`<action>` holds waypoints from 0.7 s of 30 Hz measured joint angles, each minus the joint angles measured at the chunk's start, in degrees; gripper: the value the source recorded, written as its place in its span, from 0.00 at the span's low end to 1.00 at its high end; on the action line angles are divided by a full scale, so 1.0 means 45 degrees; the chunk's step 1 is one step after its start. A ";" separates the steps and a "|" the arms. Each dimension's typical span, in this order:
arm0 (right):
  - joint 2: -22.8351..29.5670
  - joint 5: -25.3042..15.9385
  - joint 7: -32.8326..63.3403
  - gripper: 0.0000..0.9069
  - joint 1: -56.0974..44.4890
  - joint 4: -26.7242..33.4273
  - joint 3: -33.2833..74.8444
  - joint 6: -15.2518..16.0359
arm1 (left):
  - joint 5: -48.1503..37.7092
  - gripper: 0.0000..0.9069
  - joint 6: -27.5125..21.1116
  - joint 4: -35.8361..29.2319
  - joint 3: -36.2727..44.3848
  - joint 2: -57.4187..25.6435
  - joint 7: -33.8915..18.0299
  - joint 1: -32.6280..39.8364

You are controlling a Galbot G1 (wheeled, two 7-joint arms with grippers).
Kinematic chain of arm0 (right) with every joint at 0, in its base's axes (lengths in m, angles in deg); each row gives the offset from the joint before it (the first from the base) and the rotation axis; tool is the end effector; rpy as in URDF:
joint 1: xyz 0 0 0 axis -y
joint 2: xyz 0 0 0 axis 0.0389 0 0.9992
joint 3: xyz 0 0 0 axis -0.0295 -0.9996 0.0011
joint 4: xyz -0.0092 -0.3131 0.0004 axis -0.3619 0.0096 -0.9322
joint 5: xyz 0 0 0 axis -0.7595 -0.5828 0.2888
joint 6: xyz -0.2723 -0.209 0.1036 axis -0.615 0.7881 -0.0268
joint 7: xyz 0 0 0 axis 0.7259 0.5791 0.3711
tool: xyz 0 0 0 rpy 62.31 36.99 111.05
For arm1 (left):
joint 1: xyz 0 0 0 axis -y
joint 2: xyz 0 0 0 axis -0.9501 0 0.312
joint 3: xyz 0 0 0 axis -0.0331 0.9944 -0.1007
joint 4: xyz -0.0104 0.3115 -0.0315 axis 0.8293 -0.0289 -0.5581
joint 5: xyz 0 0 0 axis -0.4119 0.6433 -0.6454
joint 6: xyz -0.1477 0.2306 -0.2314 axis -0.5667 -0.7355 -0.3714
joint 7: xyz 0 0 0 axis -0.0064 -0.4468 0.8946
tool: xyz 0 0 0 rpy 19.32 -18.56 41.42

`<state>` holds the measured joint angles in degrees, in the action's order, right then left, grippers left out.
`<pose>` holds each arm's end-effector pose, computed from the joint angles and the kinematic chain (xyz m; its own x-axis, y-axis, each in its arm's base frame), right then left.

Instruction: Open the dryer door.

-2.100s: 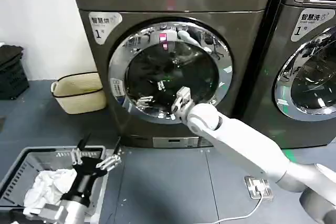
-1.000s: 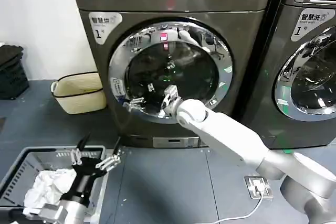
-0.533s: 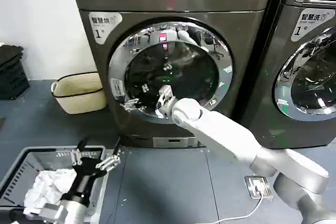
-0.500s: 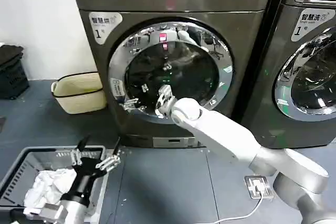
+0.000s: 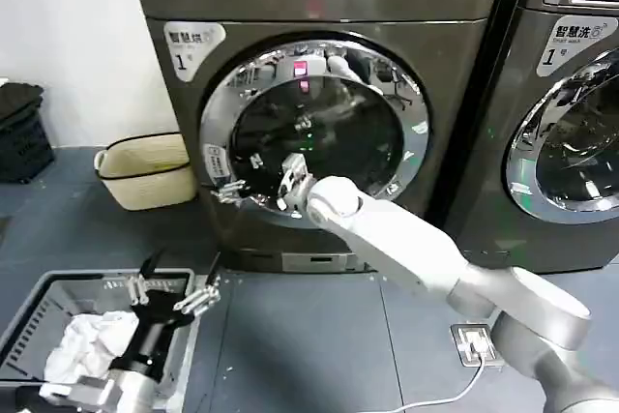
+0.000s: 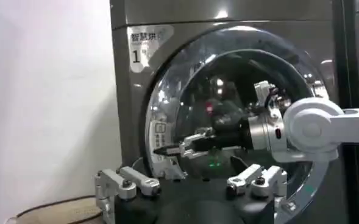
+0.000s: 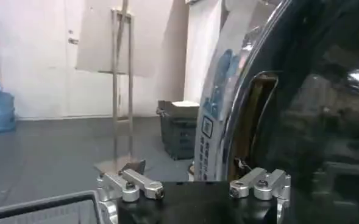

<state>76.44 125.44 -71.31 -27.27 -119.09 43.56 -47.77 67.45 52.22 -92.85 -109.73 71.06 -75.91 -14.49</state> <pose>0.5195 0.1679 -0.1370 -0.4411 -0.8945 0.0733 -0.8948 0.4320 -0.1130 0.1806 0.0275 -0.1709 -0.9798 0.1667 -0.1102 0.1576 0.9837 0.0865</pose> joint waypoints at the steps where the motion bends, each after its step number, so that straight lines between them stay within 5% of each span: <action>1: 0.0032 -0.0005 -0.0076 1.00 0.0001 0.0068 0.0017 -0.0006 | -0.0008 1.00 0.0001 -0.0006 -0.0012 -0.0001 0.0001 -0.0013; 21: -0.0518 0.0024 -0.1969 1.00 -0.0150 -0.0446 0.0049 -0.0124 | -0.0372 1.00 0.0030 0.0172 -0.0328 -0.0146 0.0225 0.0068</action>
<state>74.11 125.55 -80.17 -27.95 -121.10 43.78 -48.33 65.77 52.36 -92.07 -111.21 70.40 -74.90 -14.18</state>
